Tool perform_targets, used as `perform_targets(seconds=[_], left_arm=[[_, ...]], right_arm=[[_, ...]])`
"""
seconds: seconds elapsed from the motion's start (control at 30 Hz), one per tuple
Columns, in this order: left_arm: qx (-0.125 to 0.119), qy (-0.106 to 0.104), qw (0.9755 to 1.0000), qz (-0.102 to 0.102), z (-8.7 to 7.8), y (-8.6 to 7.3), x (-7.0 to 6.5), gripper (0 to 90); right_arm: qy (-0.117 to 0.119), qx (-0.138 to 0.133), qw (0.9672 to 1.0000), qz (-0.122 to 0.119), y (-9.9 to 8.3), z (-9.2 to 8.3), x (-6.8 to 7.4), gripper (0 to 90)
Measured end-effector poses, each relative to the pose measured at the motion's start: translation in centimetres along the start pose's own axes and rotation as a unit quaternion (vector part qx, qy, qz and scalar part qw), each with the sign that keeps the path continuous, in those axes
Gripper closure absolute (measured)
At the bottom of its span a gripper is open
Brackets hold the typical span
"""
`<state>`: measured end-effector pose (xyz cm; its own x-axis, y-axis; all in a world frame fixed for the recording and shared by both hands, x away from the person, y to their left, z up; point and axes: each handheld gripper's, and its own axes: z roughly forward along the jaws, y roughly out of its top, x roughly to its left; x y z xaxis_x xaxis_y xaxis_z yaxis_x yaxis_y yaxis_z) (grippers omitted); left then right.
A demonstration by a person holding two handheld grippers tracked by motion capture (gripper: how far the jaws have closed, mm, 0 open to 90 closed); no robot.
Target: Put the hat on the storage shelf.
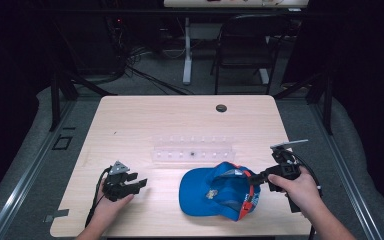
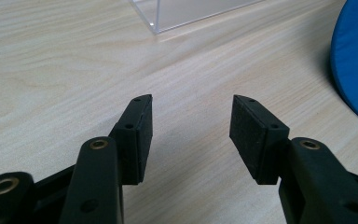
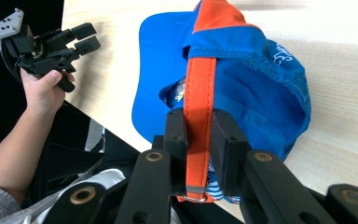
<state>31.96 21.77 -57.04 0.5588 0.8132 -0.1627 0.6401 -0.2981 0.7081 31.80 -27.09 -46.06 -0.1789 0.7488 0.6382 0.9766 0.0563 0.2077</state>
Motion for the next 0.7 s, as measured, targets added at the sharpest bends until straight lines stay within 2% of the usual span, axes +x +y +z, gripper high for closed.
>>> perform_targets(seconds=[0.03, 0.27, 0.33, 0.37, 0.4, 0.47, 0.5, 0.53, 0.57, 0.63, 0.67, 0.7], left_arm=[[0.000, 0.000, 1.0000, 0.002, 0.0, 0.0, 0.0, 49.6], [0.000, 0.000, 1.0000, 0.001, 0.0, 0.0, 0.0, 49.6], [0.000, 0.000, 1.0000, 0.001, 0.0, 0.0, 0.0, 49.6], [0.000, 0.000, 1.0000, 0.001, 0.0, 0.0, 0.0, 49.6], [0.001, 0.000, 1.0000, 0.002, 0.0, 0.0, 0.0, 49.6], [0.001, 0.000, 1.0000, 0.002, 0.0, 0.0, 0.0, 49.6], [0.001, 0.000, 1.0000, 0.002, 0.0, 0.0, 0.0, 49.6], [0.001, 0.000, 1.0000, 0.002, 0.0, 0.0, 0.0, 49.6], [0.000, 0.000, 1.0000, 0.002, 0.0, 0.0, 0.0, 49.6], [0.000, 0.000, 1.0000, 0.002, 0.0, 0.0, 0.0, 49.6], [0.001, 0.001, 1.0000, 0.003, 0.0, 0.0, 0.0, 49.5], [0.001, 0.001, 1.0000, 0.003, 0.0, 0.0, 0.0, 49.6]], right_arm=[[0.002, -0.007, 1.0000, 0.005, 0.0, 0.0, 0.2, 77.9], [0.005, -0.002, 1.0000, 0.003, 0.5, -0.5, 1.0, 77.9], [-0.018, -0.011, 0.9998, 0.000, 0.7, -0.6, 1.7, 77.9], [-0.018, -0.011, 0.9998, 0.000, 0.7, -0.6, 1.7, 77.9], [-0.032, -0.005, 0.9995, -0.005, 0.9, -0.6, 2.1, 77.9], [-0.035, -0.007, 0.9993, -0.008, 0.9, -0.5, 2.3, 77.9], [-0.045, 0.007, 0.9988, -0.017, 1.1, -0.6, 2.7, 77.9], [-0.045, 0.007, 0.9988, -0.017, 1.1, -0.6, 2.7, 77.9], [-0.057, 0.005, 0.9982, -0.018, 1.3, -0.5, 3.1, 77.9], [-0.063, 0.006, 0.9978, -0.019, 1.4, -0.5, 3.3, 77.9], [-0.073, 0.015, 0.9968, -0.028, 1.6, -0.5, 3.5, 77.9], [-0.080, 0.012, 0.9964, -0.026, 1.6, -0.4, 3.7, 77.9]])
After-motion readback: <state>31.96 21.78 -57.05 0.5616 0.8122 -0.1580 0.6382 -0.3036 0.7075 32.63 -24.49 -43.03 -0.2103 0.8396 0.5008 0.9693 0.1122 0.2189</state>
